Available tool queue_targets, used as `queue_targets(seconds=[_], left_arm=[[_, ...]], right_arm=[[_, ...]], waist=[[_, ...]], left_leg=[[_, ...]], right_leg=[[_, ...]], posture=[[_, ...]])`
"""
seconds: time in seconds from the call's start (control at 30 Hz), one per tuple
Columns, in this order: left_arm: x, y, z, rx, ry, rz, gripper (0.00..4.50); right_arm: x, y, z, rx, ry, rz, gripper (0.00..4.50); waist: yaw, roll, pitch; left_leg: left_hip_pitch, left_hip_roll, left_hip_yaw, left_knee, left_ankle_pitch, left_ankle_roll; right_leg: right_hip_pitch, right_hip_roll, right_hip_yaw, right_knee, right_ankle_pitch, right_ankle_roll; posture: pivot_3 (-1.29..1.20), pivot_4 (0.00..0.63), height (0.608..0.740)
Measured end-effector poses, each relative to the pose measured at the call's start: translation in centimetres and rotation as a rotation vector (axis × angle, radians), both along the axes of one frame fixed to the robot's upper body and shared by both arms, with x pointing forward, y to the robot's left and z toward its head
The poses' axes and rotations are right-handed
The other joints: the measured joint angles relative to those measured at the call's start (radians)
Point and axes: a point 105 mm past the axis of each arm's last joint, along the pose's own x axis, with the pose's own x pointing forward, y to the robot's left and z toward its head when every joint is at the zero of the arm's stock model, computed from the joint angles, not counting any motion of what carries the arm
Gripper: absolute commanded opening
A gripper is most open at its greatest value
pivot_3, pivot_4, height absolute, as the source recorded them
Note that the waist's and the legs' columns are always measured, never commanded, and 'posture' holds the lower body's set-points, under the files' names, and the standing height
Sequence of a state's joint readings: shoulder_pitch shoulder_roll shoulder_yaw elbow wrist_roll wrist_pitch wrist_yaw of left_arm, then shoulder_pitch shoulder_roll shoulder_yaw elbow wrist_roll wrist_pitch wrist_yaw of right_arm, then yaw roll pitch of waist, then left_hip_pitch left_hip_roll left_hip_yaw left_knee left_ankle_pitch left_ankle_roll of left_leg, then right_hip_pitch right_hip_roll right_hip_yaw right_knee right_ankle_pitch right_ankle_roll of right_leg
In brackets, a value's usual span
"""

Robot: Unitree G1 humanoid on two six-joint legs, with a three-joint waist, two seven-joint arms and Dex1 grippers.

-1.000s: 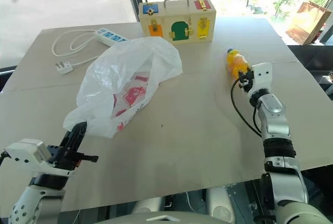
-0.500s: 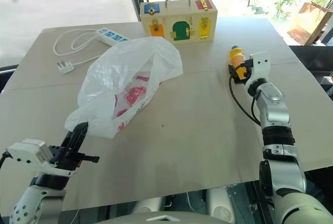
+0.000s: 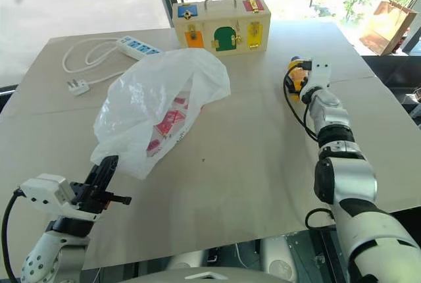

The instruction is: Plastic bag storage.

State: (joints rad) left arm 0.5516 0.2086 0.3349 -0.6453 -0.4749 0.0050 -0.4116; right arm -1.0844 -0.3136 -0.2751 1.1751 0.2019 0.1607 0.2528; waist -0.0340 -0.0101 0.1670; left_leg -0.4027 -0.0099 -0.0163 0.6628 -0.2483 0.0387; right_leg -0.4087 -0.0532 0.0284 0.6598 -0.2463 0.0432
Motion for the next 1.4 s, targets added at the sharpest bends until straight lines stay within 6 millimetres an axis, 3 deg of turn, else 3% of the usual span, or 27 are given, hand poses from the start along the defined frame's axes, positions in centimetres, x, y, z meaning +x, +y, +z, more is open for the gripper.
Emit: queue_targets(seconds=[0.1, 0.23, 0.63, 0.73, 0.83, 0.9, 1.03, 1.27, 1.4], left_arm=[[0.0, 0.0, 0.0, 0.005, -0.004, 0.003, 0.00], [-0.2, 0.1, 0.0, 0.009, -0.007, 0.014, 0.00], [-0.2, 0.1, 0.0, 0.010, -0.009, 0.018, 0.00], [-0.2, 0.1, -0.1, 0.014, -0.006, 0.014, 0.00], [-0.1, 0.0, 0.0, 0.018, -0.008, 0.003, 0.00], [-0.1, 0.0, 0.0, 0.014, -0.009, -0.003, 0.00], [0.0, -0.2, 0.0, -0.001, -0.005, -0.015, 0.00], [0.6, -1.3, 0.9, -0.046, -0.030, -0.064, 0.00], [1.0, -2.8, 2.3, -0.085, -0.069, -0.126, 0.00]], right_arm=[[-0.4, 0.1, -2.0, 0.019, 0.082, -0.008, 4.46], [-0.3, 0.1, -1.9, 0.002, 0.085, -0.011, 3.01], [-0.2, 0.6, -1.5, -0.096, 0.040, 0.034, 3.00], [-0.7, 3.5, -0.5, -0.147, -0.098, 0.270, 3.00], [-2.2, 6.5, 1.2, -0.105, -0.224, 0.519, 3.00], [-3.3, 7.4, 2.2, -0.068, -0.276, 0.622, 3.00], [-7.5, 8.8, 4.0, 0.019, -0.337, 0.894, 3.00], [-13.3, 10.5, 4.9, 0.050, -0.269, 1.211, 3.00], [-14.2, 11.6, 3.7, -0.042, -0.193, 1.279, 3.00]], waist=[[-0.005, 0.000, 0.000], [-0.007, 0.000, 0.000], [-0.007, 0.001, 0.001], [-0.010, 0.000, 0.002], [-0.009, 0.000, 0.003], [-0.004, 0.000, 0.003], [0.009, 0.000, 0.003], [0.008, 0.000, 0.004], [0.008, -0.001, 0.004]], left_leg=[[0.000, 0.000, 0.001, 0.000, 0.000, 0.000], [0.001, 0.001, 0.002, 0.000, 0.000, 0.000], [0.001, 0.001, 0.004, -0.002, 0.000, 0.000], [0.001, 0.002, 0.006, -0.005, 0.000, 0.000], [0.001, 0.002, 0.006, -0.007, 0.000, 0.000], [0.001, 0.002, 0.005, -0.008, 0.000, 0.000], [-0.001, 0.001, 0.001, -0.008, 0.000, 0.000], [-0.001, 0.001, -0.001, -0.008, 0.000, 0.000], [0.000, 0.001, 0.000, -0.008, 0.000, 0.000]], right_leg=[[0.000, 0.000, 0.001, 0.000, 0.000, 0.000], [0.000, 0.000, 0.002, 0.000, 0.000, 0.000], [-0.001, 0.000, 0.004, 0.000, 0.000, 0.000], [-0.004, 0.001, 0.006, -0.001, 0.002, 0.004], [-0.004, 0.001, 0.005, -0.001, 0.002, 0.004], [-0.004, 0.000, 0.004, -0.001, 0.002, 0.004], [-0.004, -0.006, 0.000, -0.004, 0.002, 0.004], [-0.004, -0.007, -0.001, -0.003, 0.002, 0.003], [-0.003, -0.007, -0.001, -0.003, 0.002, 0.004]], posture=[[0.00, 0.150, 0.739], [0.00, 0.150, 0.739], [0.00, 0.150, 0.739], [0.00, 0.150, 0.739], [0.00, 0.150, 0.739], [0.00, 0.150, 0.739], [0.00, 0.150, 0.739], [0.00, 0.150, 0.739], [0.00, 0.150, 0.739]])
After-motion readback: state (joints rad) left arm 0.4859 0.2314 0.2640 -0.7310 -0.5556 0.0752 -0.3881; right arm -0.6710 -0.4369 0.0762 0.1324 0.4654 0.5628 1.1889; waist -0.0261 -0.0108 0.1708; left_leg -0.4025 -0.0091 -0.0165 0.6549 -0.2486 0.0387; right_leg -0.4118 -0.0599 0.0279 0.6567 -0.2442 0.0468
